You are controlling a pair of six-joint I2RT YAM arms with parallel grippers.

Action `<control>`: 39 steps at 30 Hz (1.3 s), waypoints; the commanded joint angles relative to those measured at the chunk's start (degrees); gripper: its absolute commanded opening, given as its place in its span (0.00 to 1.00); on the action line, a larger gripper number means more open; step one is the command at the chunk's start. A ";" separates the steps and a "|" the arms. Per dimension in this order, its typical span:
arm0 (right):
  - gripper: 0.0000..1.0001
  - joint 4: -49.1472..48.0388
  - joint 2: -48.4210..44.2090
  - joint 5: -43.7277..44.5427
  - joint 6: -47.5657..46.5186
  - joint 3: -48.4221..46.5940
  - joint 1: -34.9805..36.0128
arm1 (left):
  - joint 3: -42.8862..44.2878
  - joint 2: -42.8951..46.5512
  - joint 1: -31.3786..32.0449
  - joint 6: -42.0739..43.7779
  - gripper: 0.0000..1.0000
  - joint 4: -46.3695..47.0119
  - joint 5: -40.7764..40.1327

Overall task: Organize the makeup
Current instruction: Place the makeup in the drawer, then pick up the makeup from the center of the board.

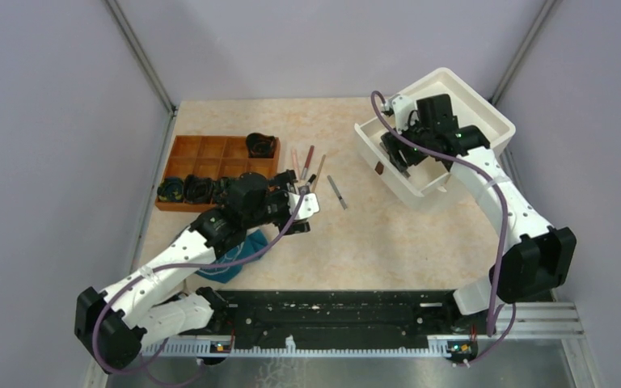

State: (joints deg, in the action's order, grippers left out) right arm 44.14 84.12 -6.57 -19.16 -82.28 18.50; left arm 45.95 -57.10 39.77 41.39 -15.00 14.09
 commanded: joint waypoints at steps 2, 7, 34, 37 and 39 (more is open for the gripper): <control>0.65 1.37 -4.24 -2.80 -1.09 -4.40 -0.53 | 0.18 -2.38 -0.30 -2.17 0.99 4.20 -0.54; 0.75 1.17 -8.57 -4.69 -1.88 -4.44 -0.48 | 0.12 -5.66 -0.72 -2.07 0.99 5.98 -0.73; 0.82 -6.98 -24.46 -24.49 0.79 17.15 -8.32 | 32.39 -50.39 -0.83 45.96 0.99 -17.29 15.29; 0.81 -7.75 -25.39 -26.24 1.37 17.94 -9.16 | 39.64 -55.74 -0.75 49.08 0.99 -23.57 16.15; 0.82 -7.71 -26.08 -26.73 1.57 17.89 -9.71 | 43.70 -58.98 -0.70 51.23 0.99 -27.23 16.36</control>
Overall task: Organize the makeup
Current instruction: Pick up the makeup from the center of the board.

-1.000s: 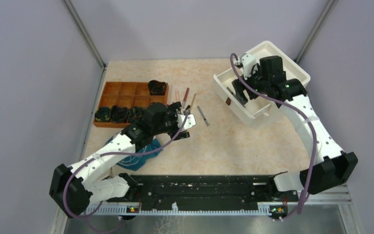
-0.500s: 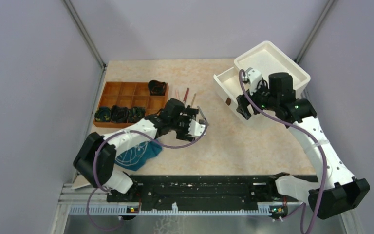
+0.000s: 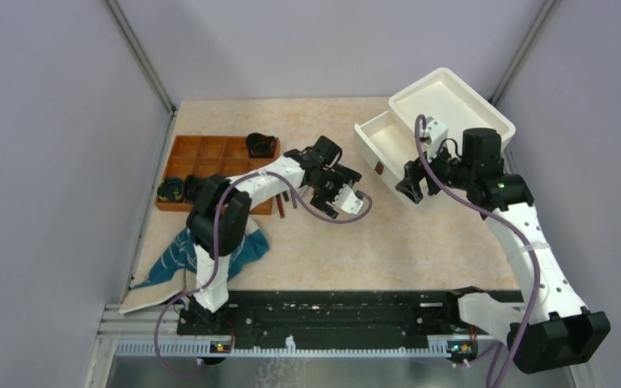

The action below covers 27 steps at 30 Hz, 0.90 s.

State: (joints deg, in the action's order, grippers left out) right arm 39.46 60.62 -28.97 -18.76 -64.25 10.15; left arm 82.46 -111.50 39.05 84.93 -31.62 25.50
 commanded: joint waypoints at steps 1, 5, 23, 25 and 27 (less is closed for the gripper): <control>0.82 -3.07 -2.87 -4.54 1.23 -0.04 -1.57 | 8.93 -5.99 0.07 8.57 0.99 -12.18 4.87; 0.82 -3.43 -3.87 -5.04 1.19 0.81 -2.04 | 14.74 -11.17 0.27 12.27 0.97 -17.37 3.62; 0.81 -4.48 -4.66 -5.17 1.19 2.70 -3.37 | 23.86 -22.51 3.90 16.72 0.65 -27.00 -7.40; 0.82 -4.48 -4.64 -5.30 1.11 2.73 -3.38 | 23.89 -23.20 4.24 17.04 0.63 -27.28 -8.51; 0.81 -4.55 -4.76 -5.31 1.10 2.76 -3.46 | 23.89 -24.13 4.73 17.16 0.61 -27.67 -9.70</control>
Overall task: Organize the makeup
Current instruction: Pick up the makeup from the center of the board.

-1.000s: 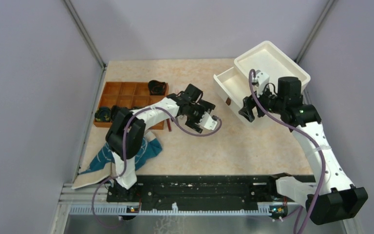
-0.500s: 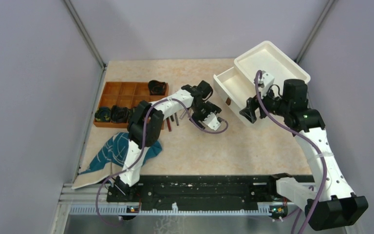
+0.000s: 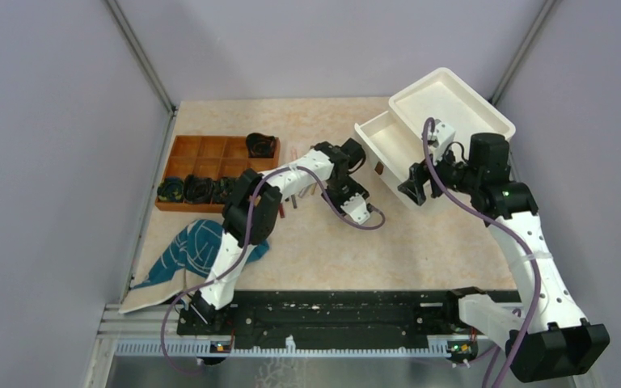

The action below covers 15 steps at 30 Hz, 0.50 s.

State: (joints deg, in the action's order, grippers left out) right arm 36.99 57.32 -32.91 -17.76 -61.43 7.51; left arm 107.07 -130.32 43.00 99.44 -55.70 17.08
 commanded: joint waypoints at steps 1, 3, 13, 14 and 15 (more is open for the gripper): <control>0.82 -2.10 -1.55 -1.37 0.09 0.06 -0.87 | -0.80 -5.82 1.05 2.66 0.60 -3.98 -1.95; 0.82 -2.05 -1.66 -1.37 0.09 0.21 -0.98 | -0.81 -6.82 1.63 2.74 0.57 -4.97 -3.89; 0.82 -2.06 -1.95 -1.55 0.09 0.14 -1.27 | -1.56 -9.59 3.67 1.11 0.31 -6.93 -9.65; 0.81 -1.87 -1.95 -1.55 0.09 0.10 -1.31 | -1.97 -9.26 3.74 0.78 0.29 -6.70 -9.41; 0.82 -1.80 -1.95 -1.55 0.09 0.01 -1.35 | -3.11 -8.68 3.98 0.50 0.27 -6.09 -8.88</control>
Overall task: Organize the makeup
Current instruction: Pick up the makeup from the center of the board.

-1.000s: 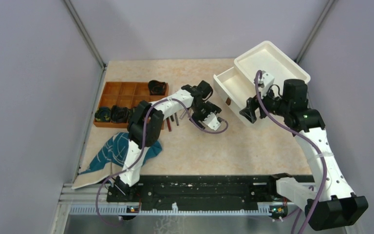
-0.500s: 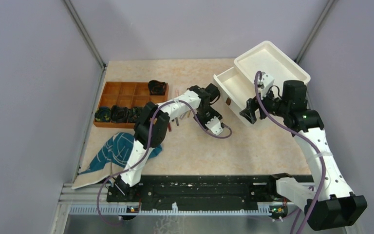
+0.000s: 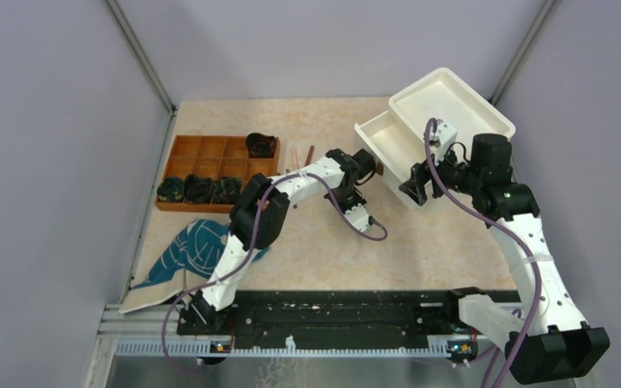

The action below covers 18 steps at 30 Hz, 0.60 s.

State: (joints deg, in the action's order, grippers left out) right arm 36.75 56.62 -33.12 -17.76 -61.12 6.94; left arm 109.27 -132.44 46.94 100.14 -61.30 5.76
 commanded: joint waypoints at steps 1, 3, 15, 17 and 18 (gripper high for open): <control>0.82 -1.38 -1.25 -1.33 0.11 -0.44 -0.79 | -6.65 -5.66 0.28 -0.56 0.25 0.40 2.81; 0.82 -1.06 -1.25 -1.28 0.09 -0.79 -0.79 | -10.61 -3.02 0.87 -0.86 0.21 2.84 4.27; 0.82 6.73 2.42 -1.49 -4.30 -10.07 -0.77 | -34.92 19.75 6.06 -4.73 0.00 17.51 11.45; 0.82 7.77 2.59 -2.54 -5.35 -12.19 -0.74 | -36.38 23.76 6.44 -6.36 0.00 18.14 14.07; 0.82 8.11 2.63 -3.01 -5.82 -12.98 -0.78 | -36.95 25.73 6.49 -7.22 0.00 18.44 15.54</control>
State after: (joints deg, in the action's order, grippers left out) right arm 43.05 59.27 -33.39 -20.47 -68.55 6.83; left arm 76.01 -111.74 52.51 97.14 -40.42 10.98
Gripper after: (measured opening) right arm 0.817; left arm 0.123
